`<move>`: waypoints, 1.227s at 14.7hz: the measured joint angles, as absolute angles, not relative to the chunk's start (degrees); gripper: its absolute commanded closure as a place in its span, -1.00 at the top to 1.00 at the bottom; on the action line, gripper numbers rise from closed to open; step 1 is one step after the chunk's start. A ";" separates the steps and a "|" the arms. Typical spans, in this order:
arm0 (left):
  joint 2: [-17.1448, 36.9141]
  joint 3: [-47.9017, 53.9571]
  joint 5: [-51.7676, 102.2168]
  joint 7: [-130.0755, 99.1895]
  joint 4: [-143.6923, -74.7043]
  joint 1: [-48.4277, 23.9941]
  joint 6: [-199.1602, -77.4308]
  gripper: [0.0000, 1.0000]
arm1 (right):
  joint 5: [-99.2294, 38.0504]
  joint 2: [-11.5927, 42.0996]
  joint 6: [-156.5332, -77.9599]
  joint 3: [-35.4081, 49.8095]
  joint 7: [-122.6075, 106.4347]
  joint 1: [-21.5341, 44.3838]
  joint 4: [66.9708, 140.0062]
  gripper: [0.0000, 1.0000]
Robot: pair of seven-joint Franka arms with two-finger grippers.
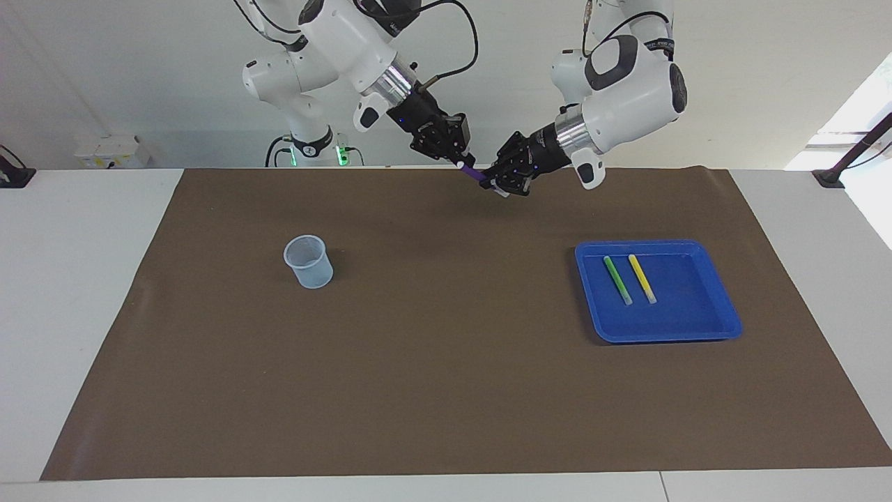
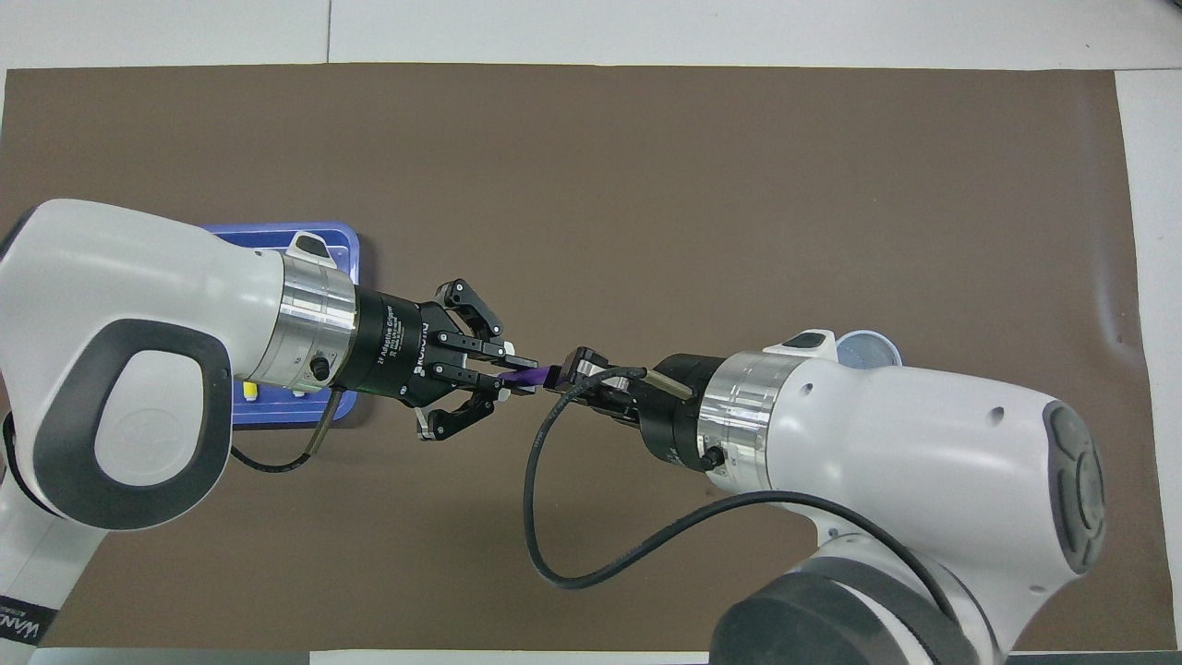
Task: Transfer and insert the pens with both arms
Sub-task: 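Grasp the purple pen tip with the right gripper from the left gripper, then open the left gripper while the right gripper carries the pen to the cup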
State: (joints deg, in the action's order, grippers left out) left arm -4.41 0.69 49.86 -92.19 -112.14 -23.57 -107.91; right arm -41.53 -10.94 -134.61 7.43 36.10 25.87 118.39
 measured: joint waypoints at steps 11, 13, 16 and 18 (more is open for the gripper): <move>-4.41 0.71 50.03 -92.20 -112.16 -23.57 -108.10 -1.00 | -41.53 -10.93 -134.65 7.40 36.09 25.82 118.36 -1.00; -4.41 0.71 50.08 -92.20 -112.16 -23.57 -108.13 -1.00 | -41.53 -10.93 -134.65 7.39 36.09 25.82 118.34 -1.00; -4.41 0.71 50.10 -92.17 -112.16 -23.58 -108.18 1.00 | -41.53 -10.93 -134.65 7.37 36.09 25.82 118.34 -1.00; -4.50 0.70 50.11 -92.09 -112.16 -23.61 -108.19 1.00 | -41.50 -10.86 -134.65 7.22 36.09 25.75 118.37 -1.00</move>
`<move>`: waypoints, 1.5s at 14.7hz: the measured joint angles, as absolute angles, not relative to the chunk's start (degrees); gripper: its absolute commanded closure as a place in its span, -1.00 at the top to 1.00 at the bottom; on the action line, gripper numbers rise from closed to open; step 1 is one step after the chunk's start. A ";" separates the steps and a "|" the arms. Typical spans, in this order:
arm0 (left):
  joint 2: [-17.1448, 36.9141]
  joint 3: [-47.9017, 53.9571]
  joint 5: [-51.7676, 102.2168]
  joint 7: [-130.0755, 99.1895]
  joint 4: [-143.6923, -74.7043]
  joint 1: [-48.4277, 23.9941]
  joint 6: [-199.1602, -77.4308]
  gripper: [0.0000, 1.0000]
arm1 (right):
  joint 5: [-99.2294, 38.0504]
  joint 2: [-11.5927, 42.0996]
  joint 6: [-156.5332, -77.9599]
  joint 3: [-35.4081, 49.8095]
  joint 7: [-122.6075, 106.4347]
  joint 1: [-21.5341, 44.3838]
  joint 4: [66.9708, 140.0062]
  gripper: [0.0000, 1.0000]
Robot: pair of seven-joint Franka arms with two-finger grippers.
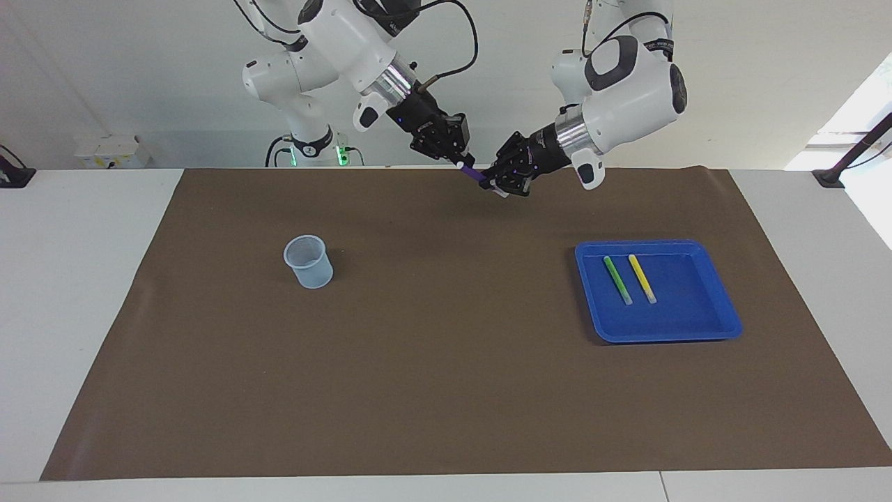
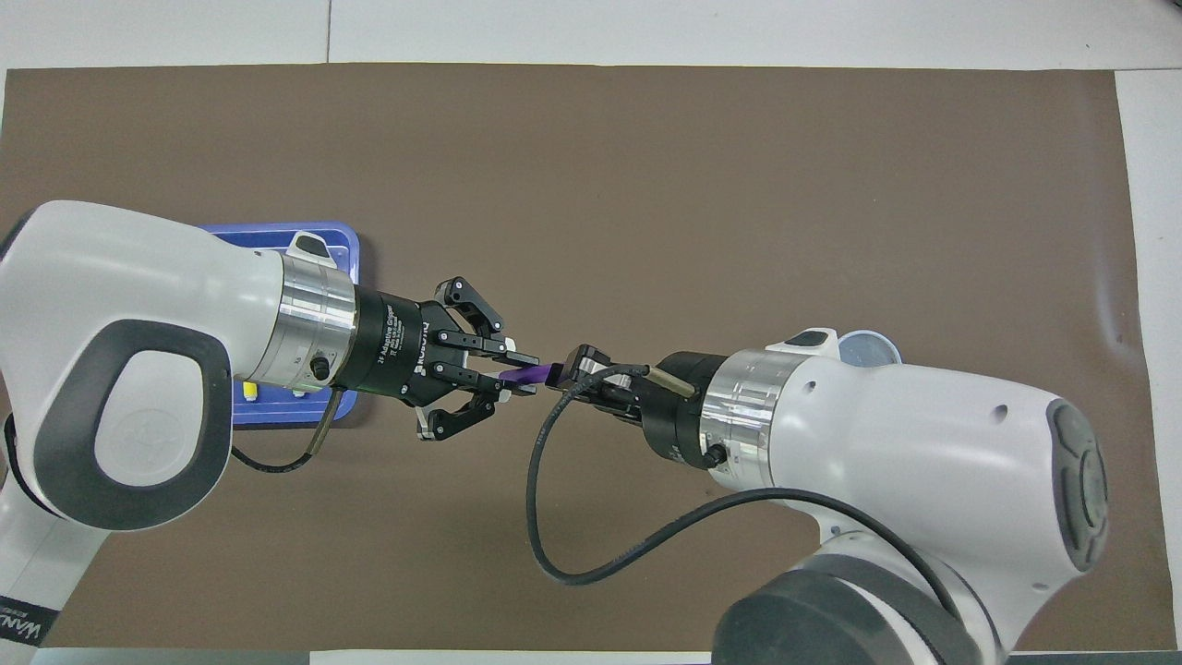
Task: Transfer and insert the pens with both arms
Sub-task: 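Open the left gripper while the right gripper carries the pen to the cup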
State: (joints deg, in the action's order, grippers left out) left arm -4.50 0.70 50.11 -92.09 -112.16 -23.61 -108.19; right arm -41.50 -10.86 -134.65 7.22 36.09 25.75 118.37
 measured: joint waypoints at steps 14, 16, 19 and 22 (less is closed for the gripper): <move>-5.03 0.35 50.11 -92.09 -112.16 -23.59 -108.38 1.00 | -14.11 -9.97 -109.80 6.72 8.55 14.47 109.35 -1.00; -5.03 0.33 50.11 -92.09 -112.16 -23.59 -108.58 1.00 | -6.45 -9.98 -106.97 6.67 5.26 14.34 108.26 -1.00; -5.03 0.30 50.11 -92.10 -112.16 -23.58 -108.88 1.00 | -2.83 -9.98 -104.38 6.39 -0.67 10.08 107.99 -1.00; -5.03 0.25 50.05 -91.60 -112.16 -23.57 -110.00 1.00 | -2.80 -9.96 -105.23 6.09 -6.28 3.46 109.17 -1.00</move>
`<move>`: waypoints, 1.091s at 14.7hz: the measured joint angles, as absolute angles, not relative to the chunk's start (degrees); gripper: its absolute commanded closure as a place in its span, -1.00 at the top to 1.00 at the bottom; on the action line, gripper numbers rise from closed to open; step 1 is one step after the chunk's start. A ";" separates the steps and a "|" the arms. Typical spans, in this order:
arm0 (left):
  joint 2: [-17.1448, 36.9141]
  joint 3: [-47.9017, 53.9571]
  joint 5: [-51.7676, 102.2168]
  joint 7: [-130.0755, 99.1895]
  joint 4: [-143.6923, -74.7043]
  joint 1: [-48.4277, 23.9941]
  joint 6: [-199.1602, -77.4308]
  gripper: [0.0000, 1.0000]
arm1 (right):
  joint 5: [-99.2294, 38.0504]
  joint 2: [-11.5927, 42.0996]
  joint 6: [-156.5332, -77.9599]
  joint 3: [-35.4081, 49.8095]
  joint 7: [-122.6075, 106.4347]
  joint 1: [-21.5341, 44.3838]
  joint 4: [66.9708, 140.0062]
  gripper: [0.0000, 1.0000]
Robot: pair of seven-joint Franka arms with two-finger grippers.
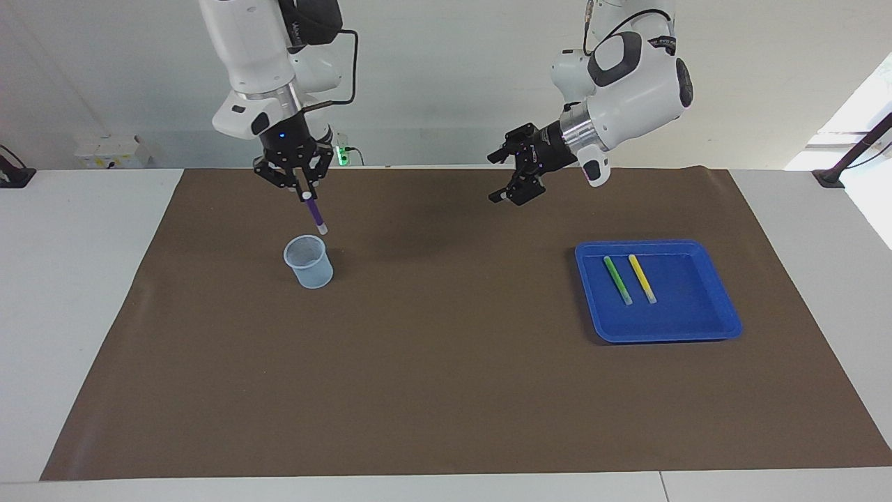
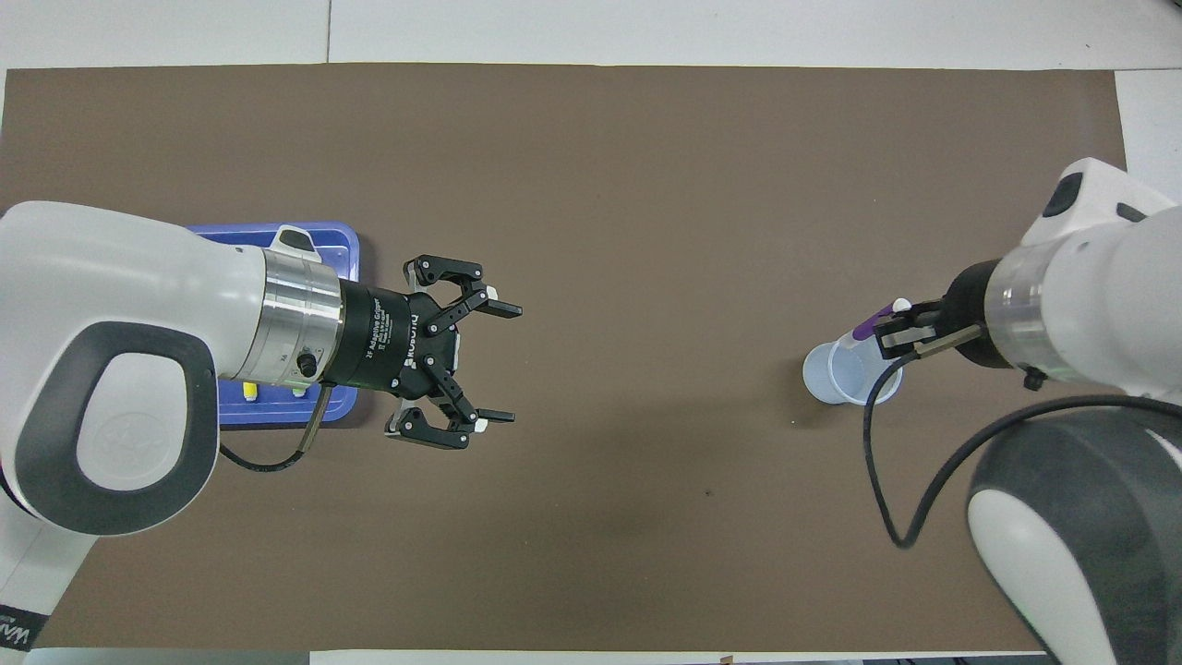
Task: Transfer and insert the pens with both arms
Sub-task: 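Open the left gripper while the right gripper carries the pen to the cup, then insert the purple pen into the cup while the left gripper reaches the tray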
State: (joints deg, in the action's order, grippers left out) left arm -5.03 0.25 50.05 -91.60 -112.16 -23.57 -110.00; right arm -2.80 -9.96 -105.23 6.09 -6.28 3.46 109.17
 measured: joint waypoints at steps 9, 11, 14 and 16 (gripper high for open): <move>-5.04 -0.37 34.65 -57.28 -112.17 -19.24 -100.81 1.00 | -2.87 -11.49 -111.90 6.04 -5.98 0.48 120.12 -1.00; -5.04 -0.57 29.79 -46.78 -112.26 -15.76 -98.78 1.00 | -3.12 -11.87 -113.27 6.03 -5.72 -0.32 122.71 -1.00; -4.71 -0.72 22.58 -31.04 -113.30 -11.95 -98.61 1.00 | -3.34 -12.17 -114.08 6.01 -5.72 -0.90 124.48 -0.87; -3.94 -0.79 16.06 -19.54 -114.31 -9.97 -100.02 1.00 | -3.36 -12.38 -114.08 6.09 -5.72 -0.90 124.60 0.24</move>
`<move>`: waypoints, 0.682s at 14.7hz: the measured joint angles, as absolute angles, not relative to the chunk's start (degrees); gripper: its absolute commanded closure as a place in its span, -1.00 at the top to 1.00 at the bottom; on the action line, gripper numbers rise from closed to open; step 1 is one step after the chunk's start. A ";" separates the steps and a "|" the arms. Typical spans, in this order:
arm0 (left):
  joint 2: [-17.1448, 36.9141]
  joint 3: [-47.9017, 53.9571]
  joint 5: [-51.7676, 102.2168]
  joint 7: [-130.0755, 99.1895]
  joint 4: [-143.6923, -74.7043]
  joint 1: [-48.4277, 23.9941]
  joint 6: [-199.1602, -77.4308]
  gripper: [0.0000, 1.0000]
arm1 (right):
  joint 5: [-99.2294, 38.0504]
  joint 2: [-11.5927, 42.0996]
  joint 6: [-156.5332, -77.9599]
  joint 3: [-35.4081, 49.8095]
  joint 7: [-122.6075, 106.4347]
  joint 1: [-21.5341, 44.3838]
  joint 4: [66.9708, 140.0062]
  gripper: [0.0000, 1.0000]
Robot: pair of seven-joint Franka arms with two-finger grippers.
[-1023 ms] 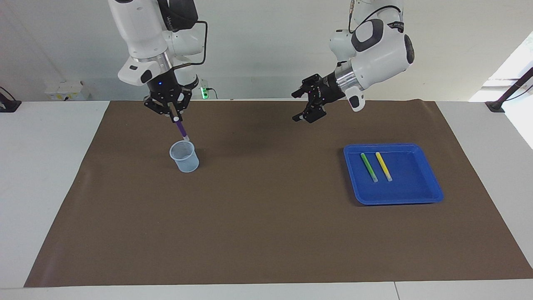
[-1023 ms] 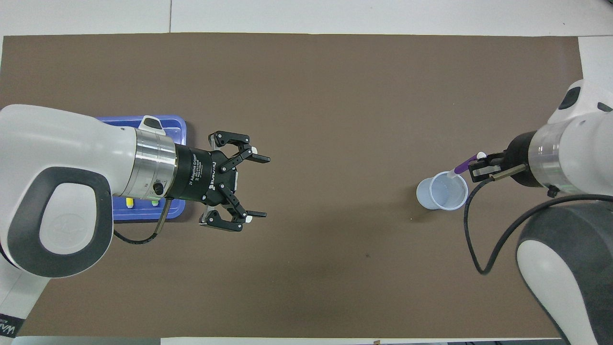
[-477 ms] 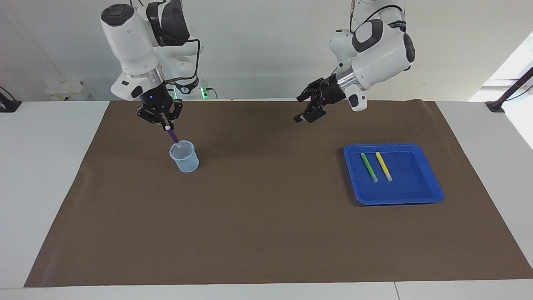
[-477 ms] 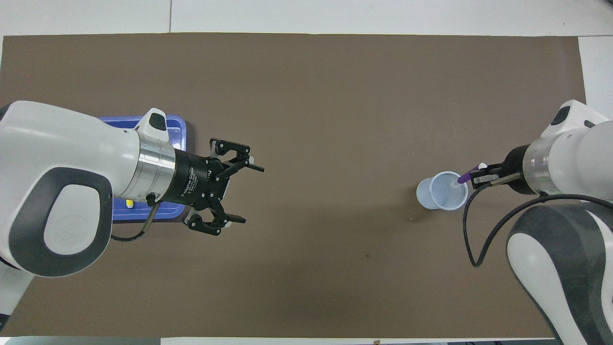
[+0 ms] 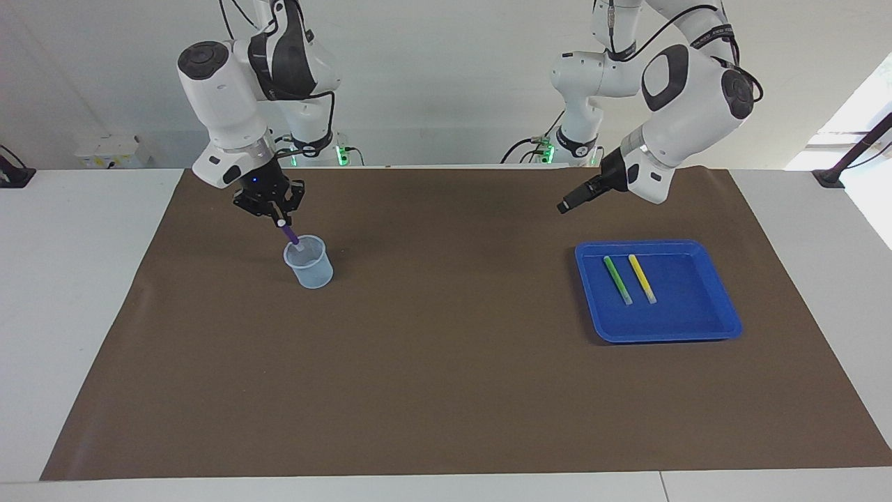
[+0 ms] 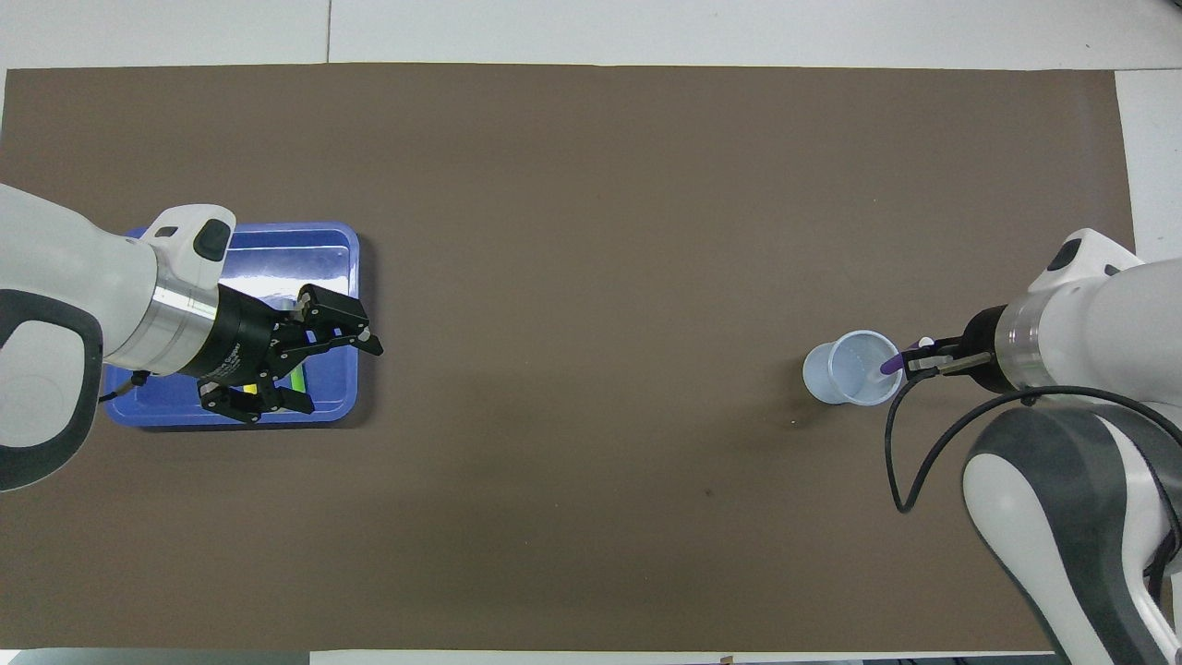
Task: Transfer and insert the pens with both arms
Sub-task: 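Insert the purple pen into the cup while the left gripper reaches the tray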
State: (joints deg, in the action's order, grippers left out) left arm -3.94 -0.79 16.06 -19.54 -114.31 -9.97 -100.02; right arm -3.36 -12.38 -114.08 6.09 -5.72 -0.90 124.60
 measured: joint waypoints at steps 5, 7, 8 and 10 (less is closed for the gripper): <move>-1.42 -0.86 8.61 -0.50 -119.49 -4.98 -110.65 1.00 | -3.39 -12.69 -114.07 6.31 -5.72 -0.87 124.43 1.00; 0.68 -0.82 7.34 4.33 -120.44 -4.13 -115.02 1.00 | -3.74 -13.02 -113.07 6.32 -5.72 -0.86 123.40 1.00; 1.80 -0.82 7.02 6.60 -120.97 -3.63 -117.52 1.00 | -5.22 -13.17 -111.81 6.35 -5.72 -0.86 122.26 1.00; 3.48 -0.84 6.69 10.01 -122.55 -2.52 -122.22 1.00 | -10.90 -13.33 -109.06 6.37 -5.72 -0.88 119.60 1.00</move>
State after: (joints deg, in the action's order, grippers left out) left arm 3.48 -0.84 6.69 10.01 -122.55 -2.52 -122.22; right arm -10.90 -13.33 -109.06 6.37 -5.72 -0.88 119.60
